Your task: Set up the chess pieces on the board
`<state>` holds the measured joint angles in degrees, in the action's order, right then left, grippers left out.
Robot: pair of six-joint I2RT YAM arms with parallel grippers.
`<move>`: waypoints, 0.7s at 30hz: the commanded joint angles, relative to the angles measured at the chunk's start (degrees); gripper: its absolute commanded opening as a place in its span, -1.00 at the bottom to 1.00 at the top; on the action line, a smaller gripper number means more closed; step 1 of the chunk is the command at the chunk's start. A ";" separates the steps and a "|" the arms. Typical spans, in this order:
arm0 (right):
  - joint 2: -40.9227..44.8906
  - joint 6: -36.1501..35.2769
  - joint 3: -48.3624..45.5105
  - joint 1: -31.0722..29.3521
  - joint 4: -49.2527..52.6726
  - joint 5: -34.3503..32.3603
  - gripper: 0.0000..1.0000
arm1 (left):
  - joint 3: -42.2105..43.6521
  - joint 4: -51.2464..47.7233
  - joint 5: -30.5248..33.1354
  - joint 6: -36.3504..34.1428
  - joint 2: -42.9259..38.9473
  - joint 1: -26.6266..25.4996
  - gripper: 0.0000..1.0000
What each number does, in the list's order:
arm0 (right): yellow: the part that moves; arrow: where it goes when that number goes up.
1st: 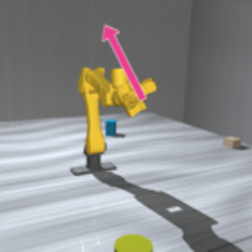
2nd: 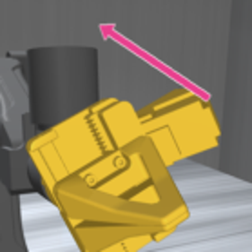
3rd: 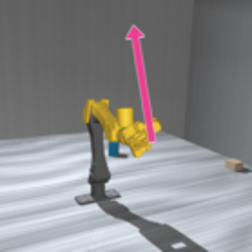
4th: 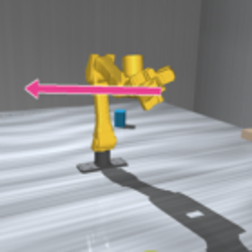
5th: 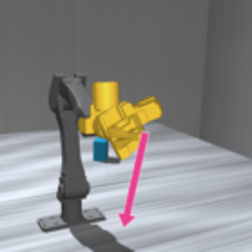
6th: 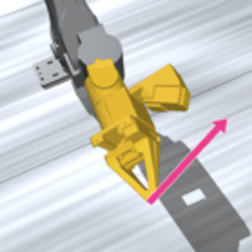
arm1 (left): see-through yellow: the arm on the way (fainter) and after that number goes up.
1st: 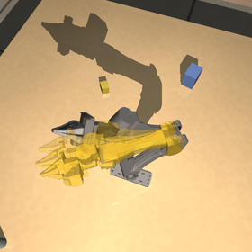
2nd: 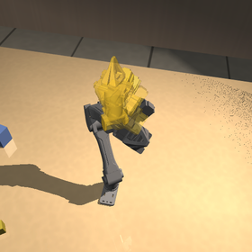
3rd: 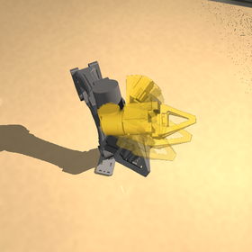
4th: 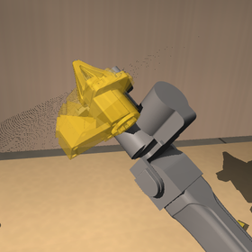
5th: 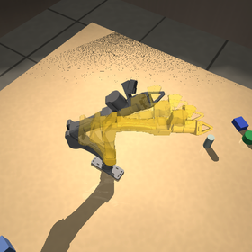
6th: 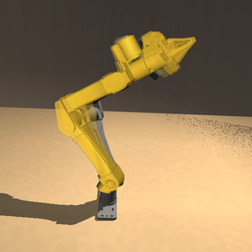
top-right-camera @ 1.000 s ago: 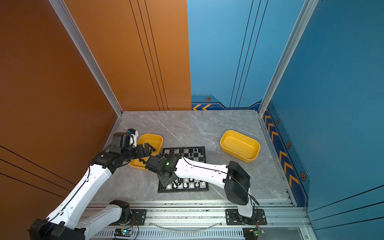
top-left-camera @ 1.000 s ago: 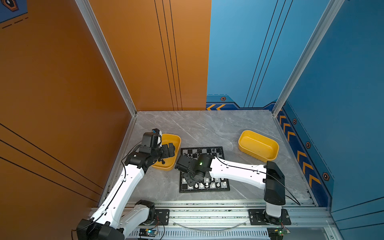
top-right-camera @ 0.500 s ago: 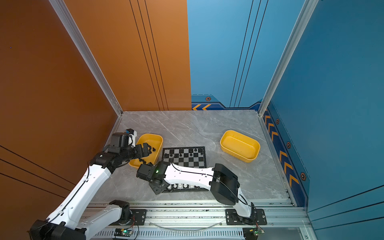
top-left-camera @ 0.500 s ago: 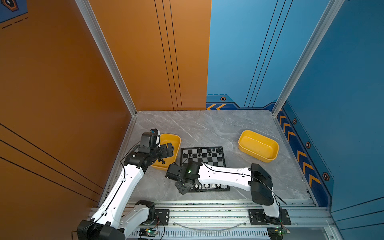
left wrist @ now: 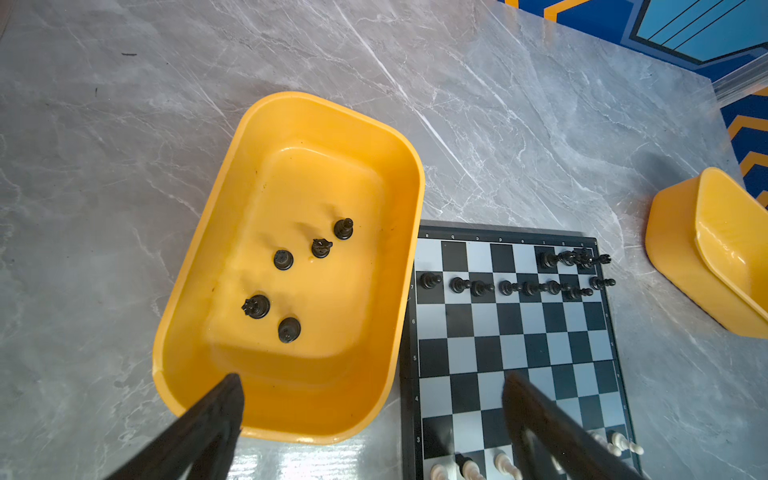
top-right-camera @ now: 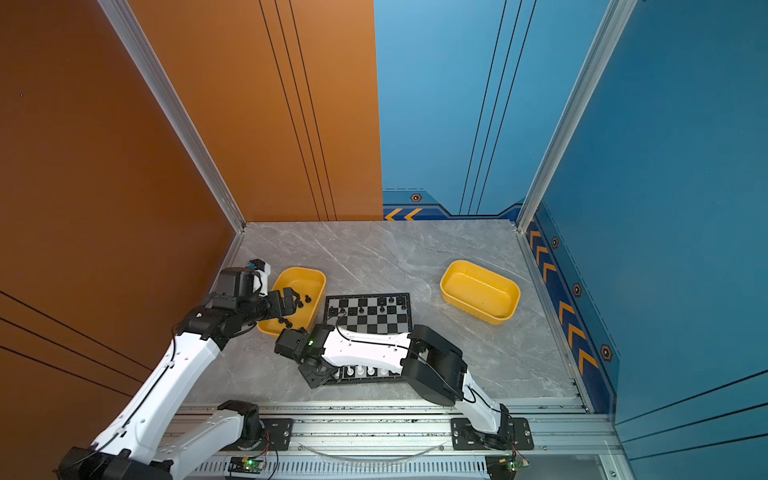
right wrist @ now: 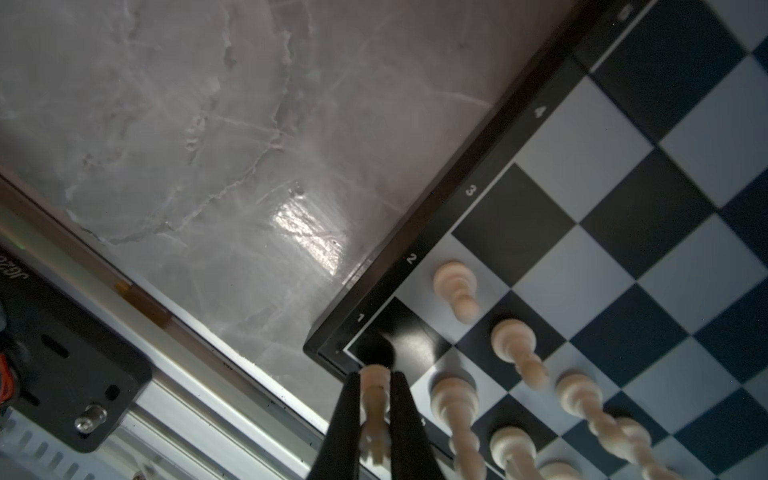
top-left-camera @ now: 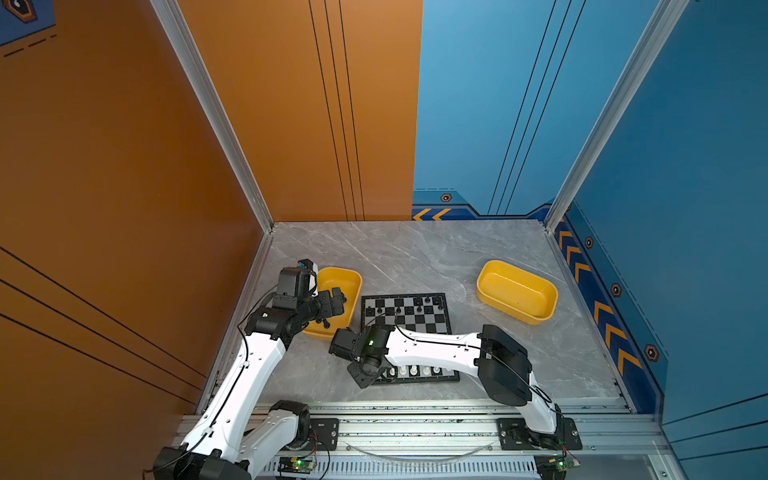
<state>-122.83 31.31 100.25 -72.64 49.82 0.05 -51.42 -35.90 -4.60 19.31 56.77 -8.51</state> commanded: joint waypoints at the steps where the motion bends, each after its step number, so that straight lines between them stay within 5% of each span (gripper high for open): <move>1: -0.56 -0.81 0.75 0.87 -1.17 0.82 -0.84 | 0.43 -1.89 -0.76 -1.03 -0.87 0.61 0.95; 15: -0.85 -0.46 -0.28 1.64 -1.06 1.63 -0.80 | 0.92 -1.98 -0.90 -0.74 -1.38 0.92 0.96; 21: -0.70 -0.13 -1.01 1.65 -1.05 1.13 -0.63 | 1.23 -1.92 -0.95 -0.77 -1.63 1.01 0.96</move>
<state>-122.91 31.35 100.05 -71.24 48.80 1.37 -51.24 -36.75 -4.62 19.31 56.03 -8.16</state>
